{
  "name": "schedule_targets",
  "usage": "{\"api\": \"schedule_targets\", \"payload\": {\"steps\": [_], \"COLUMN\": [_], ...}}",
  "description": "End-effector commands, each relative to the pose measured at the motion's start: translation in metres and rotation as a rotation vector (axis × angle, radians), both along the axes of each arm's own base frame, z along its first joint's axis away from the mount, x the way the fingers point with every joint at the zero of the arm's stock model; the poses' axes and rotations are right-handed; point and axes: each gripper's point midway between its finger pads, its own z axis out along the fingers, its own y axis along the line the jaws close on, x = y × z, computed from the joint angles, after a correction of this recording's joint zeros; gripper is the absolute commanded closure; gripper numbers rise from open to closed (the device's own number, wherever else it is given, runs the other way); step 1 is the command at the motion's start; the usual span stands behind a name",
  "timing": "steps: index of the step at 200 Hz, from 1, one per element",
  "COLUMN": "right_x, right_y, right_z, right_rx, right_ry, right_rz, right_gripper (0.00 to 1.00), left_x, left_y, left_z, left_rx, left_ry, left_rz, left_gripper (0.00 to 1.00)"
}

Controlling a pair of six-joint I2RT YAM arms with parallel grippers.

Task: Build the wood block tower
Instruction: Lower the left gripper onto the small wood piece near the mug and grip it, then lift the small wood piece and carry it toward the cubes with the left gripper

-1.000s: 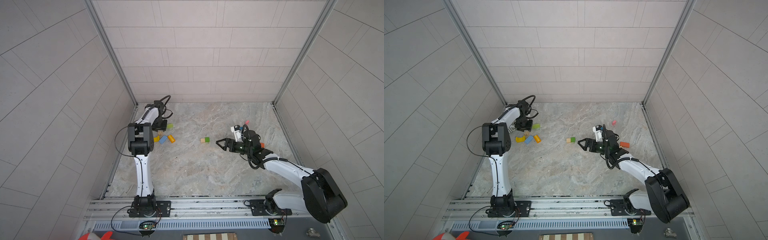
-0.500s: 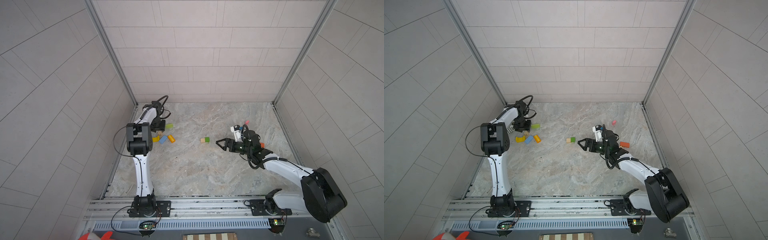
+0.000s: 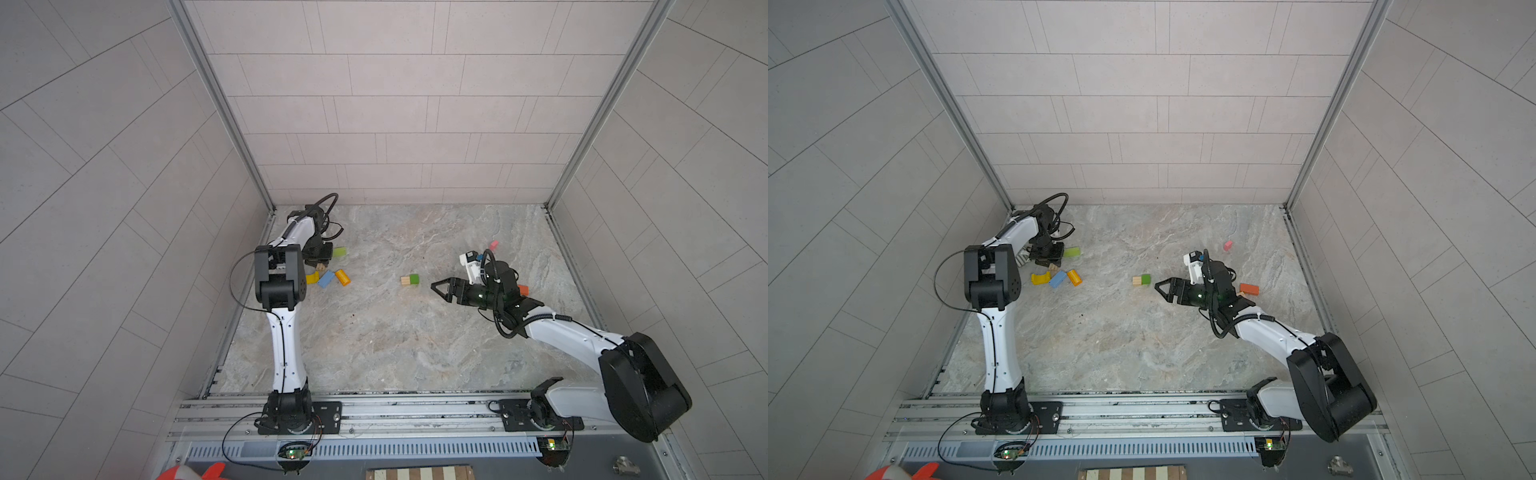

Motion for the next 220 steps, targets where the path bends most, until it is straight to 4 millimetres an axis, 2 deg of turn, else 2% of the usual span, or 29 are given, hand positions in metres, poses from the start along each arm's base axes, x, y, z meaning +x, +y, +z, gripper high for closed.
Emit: {"api": "schedule_targets", "payload": {"steps": [1, 27, 57, 98, 136, 139, 141, 159, 183, 220], "right_x": [-0.001, -0.001, -0.002, -0.002, -0.007, -0.007, -0.003, -0.004, -0.008, -0.009], "right_y": [0.002, 0.002, 0.001, -0.001, -0.008, -0.009, -0.008, -0.015, -0.025, -0.046], "right_z": [-0.001, -0.001, -0.001, -0.007, -0.013, -0.012, -0.004, 0.002, 0.008, 0.009], "right_rx": [0.005, 0.004, -0.009, -0.028, -0.08, -0.086, -0.081, -0.108, -0.14, -0.199], "right_ry": [-0.004, -0.003, 0.001, 0.027, 0.054, 0.053, 0.035, 0.027, 0.012, 0.011], "right_rz": [0.006, 0.007, 0.008, 0.002, -0.01, -0.013, -0.015, -0.038, -0.075, -0.171], "right_gripper": [0.09, 0.1, 0.1, 0.1, 0.09, 0.09, 0.09, 0.08, 0.08, 0.09], "left_x": [-0.008, -0.007, 0.001, 0.014, 0.001, -0.002, -0.003, -0.021, -0.044, -0.083], "left_y": [0.0, -0.001, -0.012, -0.033, -0.041, -0.042, -0.043, -0.057, -0.087, -0.142], "left_z": [-0.009, -0.001, 0.02, 0.081, 0.129, 0.131, 0.133, 0.139, 0.143, 0.119], "left_rx": [-0.011, -0.024, -0.083, -0.211, -0.223, -0.222, -0.219, -0.194, -0.139, -0.149], "left_ry": [0.046, 0.028, -0.017, -0.147, -0.208, -0.203, -0.201, -0.16, -0.148, -0.146], "left_rz": [0.0, 0.01, 0.038, 0.084, 0.158, 0.163, 0.166, 0.152, 0.097, 0.099], "left_gripper": [0.7, 0.74, 0.77, 0.79, 0.81, 0.81, 0.81, 0.82, 0.84, 0.86]}}
